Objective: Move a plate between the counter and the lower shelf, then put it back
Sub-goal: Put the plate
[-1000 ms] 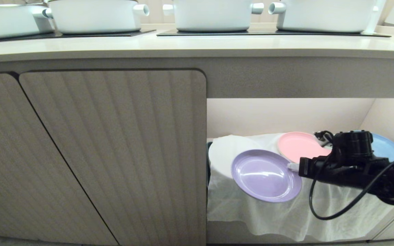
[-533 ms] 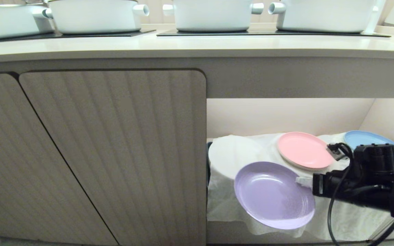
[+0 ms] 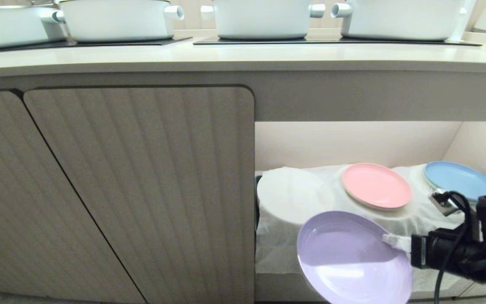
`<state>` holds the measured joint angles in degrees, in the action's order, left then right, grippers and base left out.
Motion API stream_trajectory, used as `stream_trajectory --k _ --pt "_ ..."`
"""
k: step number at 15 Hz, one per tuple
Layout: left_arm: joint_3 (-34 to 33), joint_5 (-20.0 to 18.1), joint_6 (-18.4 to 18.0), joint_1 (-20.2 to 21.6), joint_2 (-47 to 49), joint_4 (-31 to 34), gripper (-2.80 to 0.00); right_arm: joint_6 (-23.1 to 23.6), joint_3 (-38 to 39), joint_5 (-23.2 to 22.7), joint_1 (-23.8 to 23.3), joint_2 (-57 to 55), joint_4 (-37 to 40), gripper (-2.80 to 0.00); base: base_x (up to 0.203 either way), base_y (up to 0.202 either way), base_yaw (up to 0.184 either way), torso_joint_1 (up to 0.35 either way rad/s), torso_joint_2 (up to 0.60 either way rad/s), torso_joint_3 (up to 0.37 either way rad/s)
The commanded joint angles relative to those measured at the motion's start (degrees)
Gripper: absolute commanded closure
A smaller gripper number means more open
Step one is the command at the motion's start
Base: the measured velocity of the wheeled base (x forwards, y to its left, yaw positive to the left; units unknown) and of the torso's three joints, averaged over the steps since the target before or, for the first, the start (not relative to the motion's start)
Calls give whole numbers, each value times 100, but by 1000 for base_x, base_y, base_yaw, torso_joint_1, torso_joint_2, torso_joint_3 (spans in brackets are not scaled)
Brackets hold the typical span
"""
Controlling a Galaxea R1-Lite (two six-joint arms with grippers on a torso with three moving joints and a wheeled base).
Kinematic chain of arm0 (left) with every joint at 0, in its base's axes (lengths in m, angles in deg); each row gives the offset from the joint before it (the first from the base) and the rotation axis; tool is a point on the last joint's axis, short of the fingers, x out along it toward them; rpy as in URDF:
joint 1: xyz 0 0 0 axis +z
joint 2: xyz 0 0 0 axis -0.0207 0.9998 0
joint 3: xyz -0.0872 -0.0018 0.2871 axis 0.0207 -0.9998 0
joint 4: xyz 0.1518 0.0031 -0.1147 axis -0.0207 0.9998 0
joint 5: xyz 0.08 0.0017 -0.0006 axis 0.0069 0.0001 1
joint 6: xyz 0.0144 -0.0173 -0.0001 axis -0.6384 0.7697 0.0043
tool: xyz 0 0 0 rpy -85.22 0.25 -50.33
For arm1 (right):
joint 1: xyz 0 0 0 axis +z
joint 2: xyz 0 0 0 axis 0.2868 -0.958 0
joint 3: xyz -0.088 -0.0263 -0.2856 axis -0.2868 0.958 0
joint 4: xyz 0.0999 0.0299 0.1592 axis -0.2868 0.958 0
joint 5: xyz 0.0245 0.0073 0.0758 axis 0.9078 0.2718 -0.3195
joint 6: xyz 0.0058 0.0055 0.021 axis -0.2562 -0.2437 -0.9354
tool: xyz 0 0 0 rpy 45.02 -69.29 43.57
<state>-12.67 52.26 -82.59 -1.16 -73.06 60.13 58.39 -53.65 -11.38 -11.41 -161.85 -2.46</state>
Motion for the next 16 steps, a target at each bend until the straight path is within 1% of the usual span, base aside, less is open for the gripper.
stream_trajectory --k 1,10,13,16 --pt "0 5 6 6 4 0 0 116 344 8 1 492 -26 0 0 0 0 0 0 0" --pt "0 5 6 -1 4 0 0 151 1283 164 2 1242 27 0 0 0 0 0 0 0" --pt "0 5 6 6 4 0 0 142 1423 161 2 1470 184 0 0 0 0 0 0 0" --pt "0 5 6 6 4 0 0 127 1433 159 2 1878 687 0 0 0 0 0 0 0"
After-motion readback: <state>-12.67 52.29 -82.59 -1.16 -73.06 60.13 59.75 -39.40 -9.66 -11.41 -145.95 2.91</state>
